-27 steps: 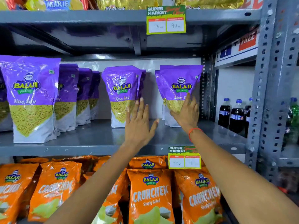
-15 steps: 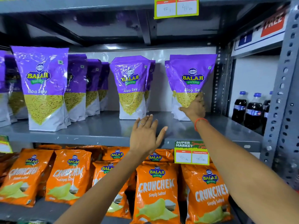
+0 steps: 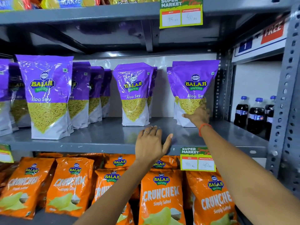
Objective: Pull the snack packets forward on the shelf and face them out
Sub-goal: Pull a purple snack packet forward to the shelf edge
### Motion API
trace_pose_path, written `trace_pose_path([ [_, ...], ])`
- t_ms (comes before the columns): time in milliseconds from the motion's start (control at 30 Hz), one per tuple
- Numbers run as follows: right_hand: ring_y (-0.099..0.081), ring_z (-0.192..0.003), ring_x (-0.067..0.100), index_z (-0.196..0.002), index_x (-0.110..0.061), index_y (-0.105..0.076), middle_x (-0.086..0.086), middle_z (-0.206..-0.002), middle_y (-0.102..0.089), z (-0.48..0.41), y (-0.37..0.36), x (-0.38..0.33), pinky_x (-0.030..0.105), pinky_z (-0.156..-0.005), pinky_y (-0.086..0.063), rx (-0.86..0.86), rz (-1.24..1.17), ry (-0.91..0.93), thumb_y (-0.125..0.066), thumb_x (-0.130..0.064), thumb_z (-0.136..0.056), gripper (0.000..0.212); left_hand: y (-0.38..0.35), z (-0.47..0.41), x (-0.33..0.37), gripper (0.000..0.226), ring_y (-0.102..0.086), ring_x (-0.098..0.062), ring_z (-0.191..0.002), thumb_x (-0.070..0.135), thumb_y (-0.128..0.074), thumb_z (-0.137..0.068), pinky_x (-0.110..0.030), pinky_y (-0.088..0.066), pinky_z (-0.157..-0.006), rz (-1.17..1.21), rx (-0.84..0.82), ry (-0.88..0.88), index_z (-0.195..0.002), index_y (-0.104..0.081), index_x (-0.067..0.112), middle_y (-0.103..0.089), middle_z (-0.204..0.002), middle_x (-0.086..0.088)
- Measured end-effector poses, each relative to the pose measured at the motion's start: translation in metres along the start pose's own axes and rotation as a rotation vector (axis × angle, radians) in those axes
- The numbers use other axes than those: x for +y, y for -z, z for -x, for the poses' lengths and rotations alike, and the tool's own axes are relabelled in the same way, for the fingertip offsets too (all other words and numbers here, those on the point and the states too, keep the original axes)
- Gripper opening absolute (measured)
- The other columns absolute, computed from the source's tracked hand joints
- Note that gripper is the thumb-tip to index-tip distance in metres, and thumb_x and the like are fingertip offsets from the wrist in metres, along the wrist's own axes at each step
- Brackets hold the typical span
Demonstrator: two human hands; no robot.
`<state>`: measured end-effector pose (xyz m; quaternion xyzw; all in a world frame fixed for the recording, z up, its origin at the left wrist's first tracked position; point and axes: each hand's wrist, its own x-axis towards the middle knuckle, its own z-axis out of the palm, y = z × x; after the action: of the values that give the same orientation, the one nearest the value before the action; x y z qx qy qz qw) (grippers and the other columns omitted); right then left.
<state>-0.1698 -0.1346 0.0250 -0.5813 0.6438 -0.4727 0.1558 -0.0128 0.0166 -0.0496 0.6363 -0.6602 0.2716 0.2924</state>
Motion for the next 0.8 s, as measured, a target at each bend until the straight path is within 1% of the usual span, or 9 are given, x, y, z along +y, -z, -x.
trace_pose_path([
  [133,-0.037,-0.132,0.043,-0.148,-0.003,-0.013,0.028,-0.143,-0.033,0.01,0.005,0.001,0.055,-0.103,-0.042,0.034,0.011,0.001,-0.086,-0.033,-0.065,0.115,-0.001,0.0,0.0,0.065,-0.059,-0.029,-0.113,0.055,-0.026,-0.093,-0.039,-0.047,-0.09,0.004,0.001,-0.004,-0.108,-0.067,0.007,-0.069,-0.117,-0.015],
  [267,-0.035,-0.131,0.044,-0.149,-0.003,-0.012,0.027,-0.143,-0.032,0.022,0.008,0.001,0.056,-0.102,-0.042,0.078,0.02,0.018,-0.086,-0.034,-0.065,0.116,-0.001,0.001,0.0,0.073,-0.058,-0.028,-0.115,0.057,-0.014,-0.091,-0.038,-0.045,-0.092,-0.01,0.004,-0.007,-0.109,-0.065,0.008,-0.067,-0.12,-0.013],
  [333,-0.035,-0.131,0.044,-0.149,-0.004,-0.011,0.027,-0.143,-0.032,0.029,0.011,0.001,0.056,-0.102,-0.042,0.085,0.031,0.023,-0.085,-0.035,-0.065,0.116,-0.001,0.001,0.0,0.075,-0.056,-0.028,-0.117,0.058,-0.012,-0.091,-0.039,-0.043,-0.094,-0.01,0.004,-0.003,-0.111,-0.064,0.009,-0.066,-0.122,-0.013],
  [533,-0.038,-0.126,0.043,-0.148,-0.005,-0.012,0.026,-0.138,-0.035,0.048,0.022,0.008,0.052,-0.096,-0.044,0.116,0.047,0.065,-0.084,-0.042,-0.065,0.115,-0.004,0.007,-0.005,0.075,-0.058,-0.031,-0.117,0.06,-0.017,-0.091,-0.043,-0.041,-0.1,-0.039,-0.002,-0.029,-0.112,-0.066,0.007,-0.065,-0.123,-0.018],
  [633,-0.037,-0.126,0.044,-0.147,-0.006,-0.014,0.026,-0.139,-0.035,0.059,0.027,0.013,0.053,-0.095,-0.045,0.136,0.043,0.088,-0.083,-0.045,-0.064,0.115,-0.004,0.008,-0.007,0.075,-0.055,-0.033,-0.12,0.059,-0.017,-0.091,-0.044,-0.042,-0.1,-0.048,-0.009,-0.03,-0.118,-0.063,0.006,-0.06,-0.13,-0.019],
  [800,-0.034,-0.129,0.043,-0.147,-0.01,-0.016,0.022,-0.139,-0.034,0.077,0.035,0.02,0.053,-0.098,-0.042,0.167,0.021,0.123,-0.082,-0.051,-0.062,0.116,-0.004,0.008,-0.005,0.073,-0.052,-0.034,-0.124,0.058,-0.02,-0.091,-0.046,-0.043,-0.099,-0.045,0.007,-0.031,-0.124,-0.06,0.006,-0.05,-0.14,-0.019],
])
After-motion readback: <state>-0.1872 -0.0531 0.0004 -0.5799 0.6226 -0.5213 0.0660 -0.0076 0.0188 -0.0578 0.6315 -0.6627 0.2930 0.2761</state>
